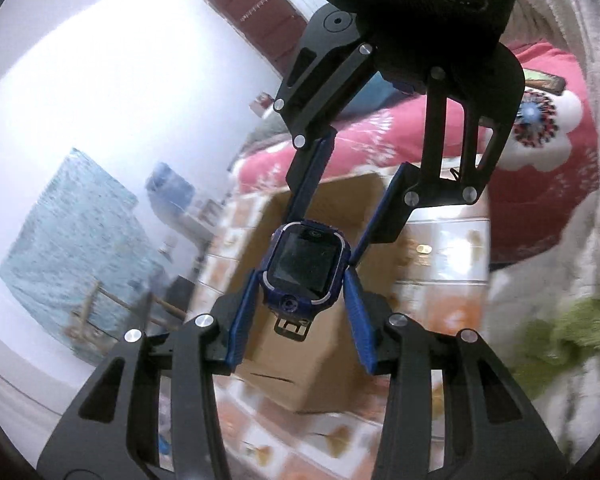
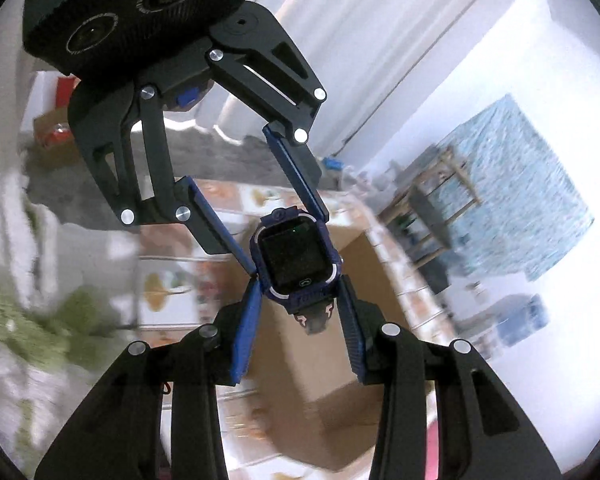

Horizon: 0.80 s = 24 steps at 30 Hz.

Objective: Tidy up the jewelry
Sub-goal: 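Lift the smartwatch with the right tool and carry it over the box, then lower the smartwatch into the box and open the right tool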

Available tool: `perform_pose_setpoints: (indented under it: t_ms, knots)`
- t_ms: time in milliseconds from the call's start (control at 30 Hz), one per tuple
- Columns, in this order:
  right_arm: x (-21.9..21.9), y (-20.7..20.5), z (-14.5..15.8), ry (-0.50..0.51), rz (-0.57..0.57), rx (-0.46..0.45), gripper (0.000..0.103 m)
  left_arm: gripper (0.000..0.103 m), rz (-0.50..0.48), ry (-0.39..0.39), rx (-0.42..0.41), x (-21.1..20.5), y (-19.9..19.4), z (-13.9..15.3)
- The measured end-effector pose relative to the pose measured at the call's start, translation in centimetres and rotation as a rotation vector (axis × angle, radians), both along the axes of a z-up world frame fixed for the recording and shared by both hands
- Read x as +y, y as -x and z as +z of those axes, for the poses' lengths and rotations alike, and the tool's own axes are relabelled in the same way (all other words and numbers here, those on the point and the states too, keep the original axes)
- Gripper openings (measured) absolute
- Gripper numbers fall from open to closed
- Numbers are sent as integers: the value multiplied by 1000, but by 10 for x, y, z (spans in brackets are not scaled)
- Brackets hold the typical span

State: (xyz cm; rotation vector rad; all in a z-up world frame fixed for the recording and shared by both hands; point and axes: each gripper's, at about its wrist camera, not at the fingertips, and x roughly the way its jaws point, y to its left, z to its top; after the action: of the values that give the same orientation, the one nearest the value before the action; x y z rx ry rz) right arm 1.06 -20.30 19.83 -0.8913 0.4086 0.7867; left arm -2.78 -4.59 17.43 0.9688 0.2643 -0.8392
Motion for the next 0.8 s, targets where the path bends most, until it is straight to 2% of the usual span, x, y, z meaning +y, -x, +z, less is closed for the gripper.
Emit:
perform_pose_setpoints:
  t_ms: [100, 233, 433, 533, 633, 700, 800]
  knots:
    - [2, -26, 6, 12, 3, -20, 38, 42, 4, 1, -5, -3, -20, 8]
    - [4, -68, -3, 12, 0, 25, 38, 42, 16, -25, 3, -12, -53, -9]
    - [10, -127, -44, 40, -5, 173, 38, 42, 43, -53, 142, -18, -121, -52]
    - [17, -164, -73, 78, -14, 278, 37, 42, 71, -79, 224, -22, -147, -77]
    - [20, -188, -98, 142, -46, 374, 37, 42, 124, -116, 245, -19, -160, -97]
    - [22, -201, -115, 208, -91, 421, 37, 42, 174, -94, 275, -10, -164, -96]
    - [23, -207, -139, 316, -155, 443, 37, 42, 224, -12, 294, 7, -159, -78]
